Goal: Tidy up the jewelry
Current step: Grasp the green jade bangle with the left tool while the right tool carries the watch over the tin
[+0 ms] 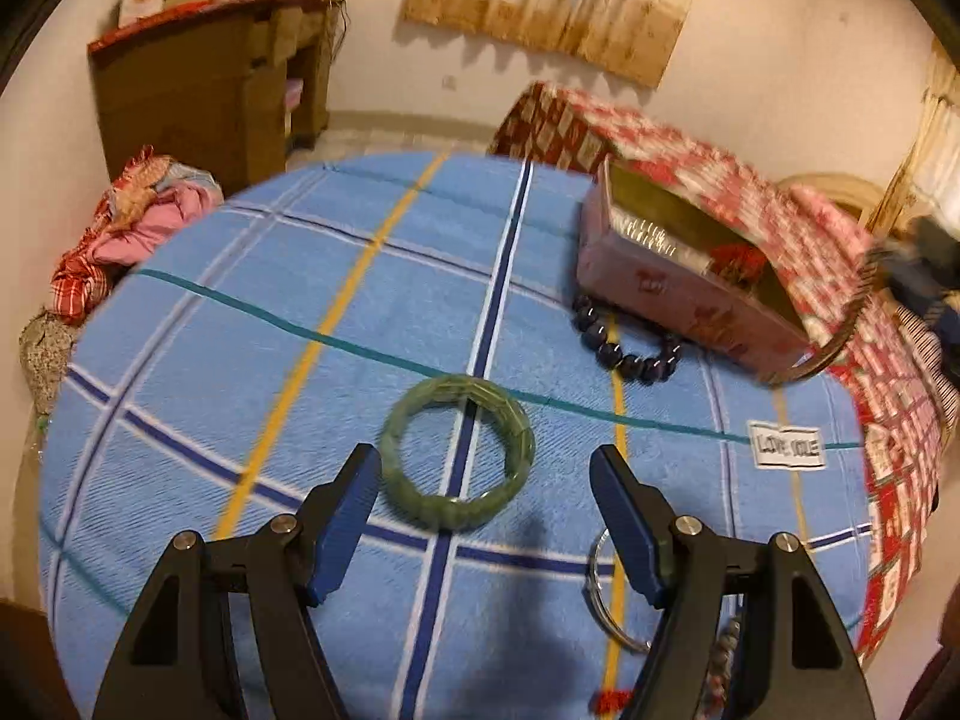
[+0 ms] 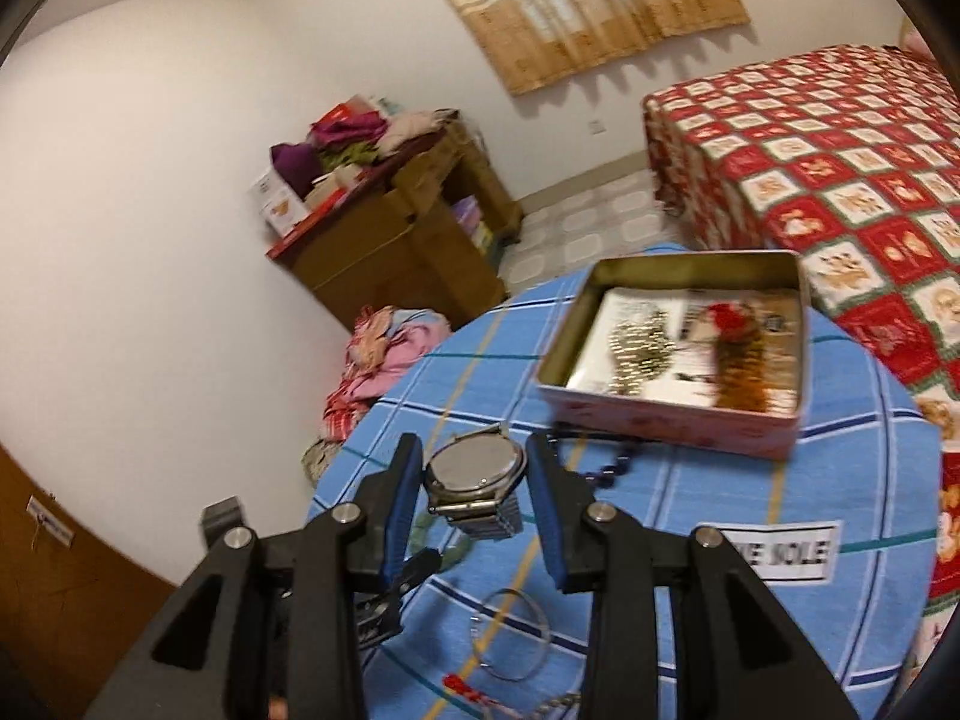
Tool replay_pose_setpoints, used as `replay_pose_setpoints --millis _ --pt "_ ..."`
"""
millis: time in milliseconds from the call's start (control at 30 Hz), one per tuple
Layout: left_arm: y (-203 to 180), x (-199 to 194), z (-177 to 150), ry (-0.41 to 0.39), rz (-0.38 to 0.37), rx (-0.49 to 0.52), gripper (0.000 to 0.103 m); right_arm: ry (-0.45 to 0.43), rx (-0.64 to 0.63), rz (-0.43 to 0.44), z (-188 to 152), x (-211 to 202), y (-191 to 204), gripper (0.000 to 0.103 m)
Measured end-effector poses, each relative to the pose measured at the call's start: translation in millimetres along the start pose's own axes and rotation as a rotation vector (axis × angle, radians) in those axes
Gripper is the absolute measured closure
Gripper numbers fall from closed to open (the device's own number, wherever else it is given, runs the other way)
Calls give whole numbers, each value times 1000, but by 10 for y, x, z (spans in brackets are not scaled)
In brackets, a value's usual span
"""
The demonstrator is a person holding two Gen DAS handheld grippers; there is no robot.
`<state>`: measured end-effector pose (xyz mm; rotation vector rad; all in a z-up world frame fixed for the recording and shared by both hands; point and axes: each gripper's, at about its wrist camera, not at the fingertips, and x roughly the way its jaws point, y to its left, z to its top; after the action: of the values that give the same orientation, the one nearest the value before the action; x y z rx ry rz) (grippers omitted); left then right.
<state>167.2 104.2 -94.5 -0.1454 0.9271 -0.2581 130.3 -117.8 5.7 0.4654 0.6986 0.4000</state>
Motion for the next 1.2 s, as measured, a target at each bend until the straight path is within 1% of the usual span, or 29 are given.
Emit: replay_pose_setpoints --millis 67,100,133,167,233,267,333,433,500,567,667,800,867,900,933,967,1000,1033,1067,1100,1133,1167,1200 --pt "-16 98 -1 31 25 3 31 -13 4 -10 32 -85 -59 65" --pt "-26 137 -6 32 50 9 31 -21 11 -9 46 -118 -90 65" --pt "-37 126 -5 16 82 17 31 -25 16 -6 56 -149 -107 65" --pt "-39 127 -6 15 100 21 33 -31 21 -3 77 -179 -128 65" --pt "-34 126 -15 -2 118 31 64 -42 25 -6 95 -231 -176 65" --pt "-16 120 -8 -1 105 27 68 -47 27 -13 114 -248 -201 65" --pt "20 99 16 0 80 11 84 -52 38 -14 138 -270 -252 65" --pt "9 11 48 -32 49 10 87 -60 64 2 205 -299 -343 65" --pt "-79 -92 102 -74 49 39 87 -66 63 -5 239 -312 -372 65" --pt "-202 -243 190 -125 23 79 87 -75 61 -10 286 -330 -395 65" --pt "-409 -416 317 -186 3 138 87 -90 62 -14 365 -347 -442 65" --pt "-530 -492 509 -222 19 190 87 -102 62 -23 446 -372 -479 65" --pt "-501 -463 530 -207 24 197 87 -104 44 -31 478 -374 -468 65" --pt "-473 -409 528 -181 28 195 83 -101 37 -34 500 -361 -468 65" --pt "-425 -363 508 -157 26 190 74 -97 29 -43 529 -333 -473 65" --pt "-420 -316 487 -138 26 185 68 -91 23 -56 561 -292 -486 65" --pt "-388 -253 448 -109 22 175 57 -87 21 -63 582 -260 -507 65" --pt "-382 -227 388 -98 15 171 47 -81 28 -68 601 -218 -541 65" --pt "-412 -202 344 -95 12 170 42 -78 37 -66 604 -200 -564 65" --pt "-403 -177 276 -91 11 172 35 -77 44 -60 599 -189 -583 65" --pt "-407 -134 211 -82 16 173 33 -78 49 -53 586 -181 -600 65" --pt "-418 -94 185 -71 22 173 33 -80 49 -53 577 -179 -599 65" --pt "-430 11 143 -36 38 177 33 -81 50 -54 563 -174 -602 65"
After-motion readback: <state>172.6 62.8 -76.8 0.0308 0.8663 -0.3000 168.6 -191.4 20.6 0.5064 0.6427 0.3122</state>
